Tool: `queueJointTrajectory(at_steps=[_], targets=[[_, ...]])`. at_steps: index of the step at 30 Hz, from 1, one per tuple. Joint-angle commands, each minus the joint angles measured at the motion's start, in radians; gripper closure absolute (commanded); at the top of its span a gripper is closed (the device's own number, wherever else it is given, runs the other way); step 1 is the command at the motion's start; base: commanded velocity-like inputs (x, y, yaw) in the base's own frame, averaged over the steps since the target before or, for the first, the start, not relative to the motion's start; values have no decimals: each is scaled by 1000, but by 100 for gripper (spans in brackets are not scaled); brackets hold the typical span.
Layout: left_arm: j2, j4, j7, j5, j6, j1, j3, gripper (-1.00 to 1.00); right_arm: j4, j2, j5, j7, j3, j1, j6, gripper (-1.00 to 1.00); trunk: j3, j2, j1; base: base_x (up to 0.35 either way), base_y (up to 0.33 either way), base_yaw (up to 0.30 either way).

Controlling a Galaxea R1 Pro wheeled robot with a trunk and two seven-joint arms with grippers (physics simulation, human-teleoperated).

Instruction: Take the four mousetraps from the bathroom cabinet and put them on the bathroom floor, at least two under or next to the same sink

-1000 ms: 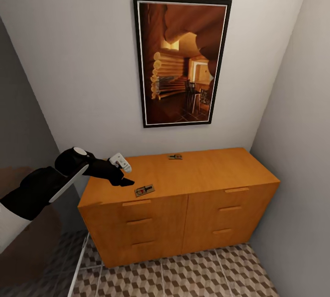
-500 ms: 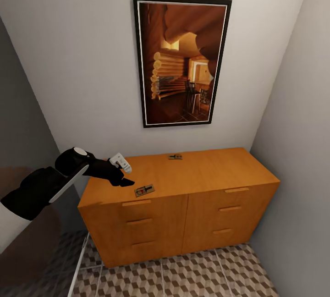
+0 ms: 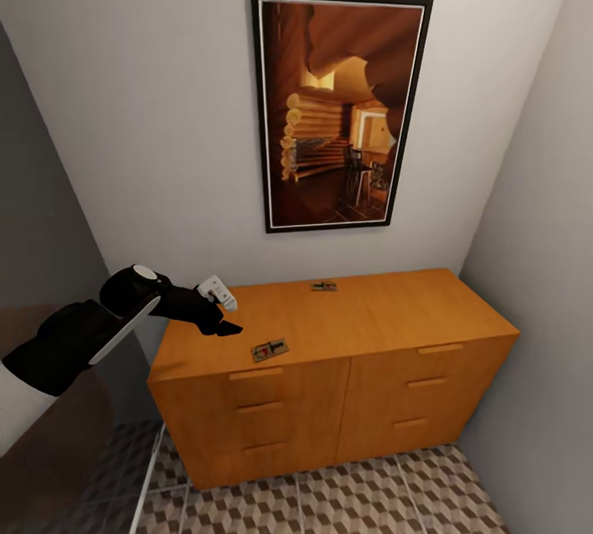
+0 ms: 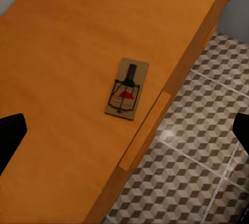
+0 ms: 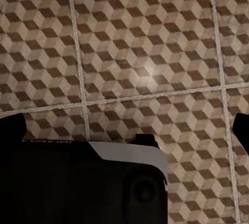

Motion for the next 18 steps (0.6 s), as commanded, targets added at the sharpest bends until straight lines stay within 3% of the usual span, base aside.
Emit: queueJointTrajectory(at_steps=[1, 13, 18], targets=[[0, 0, -1, 2, 4, -2, -1, -100, 1, 1, -9, -2, 9, -1, -4, -100, -2, -2, 1, 33, 36, 0], [-26, 18, -1, 3, 3, -2, -2, -100, 1, 1, -9, -2, 9, 2, -4, -100, -2, -2, 1, 9, 10, 0], [-33, 25, 0, 2, 3, -2, -23, -100, 1, 1, -9, -2, 9, 2, -4, -100, -2, -2, 1, 0, 0, 0]])
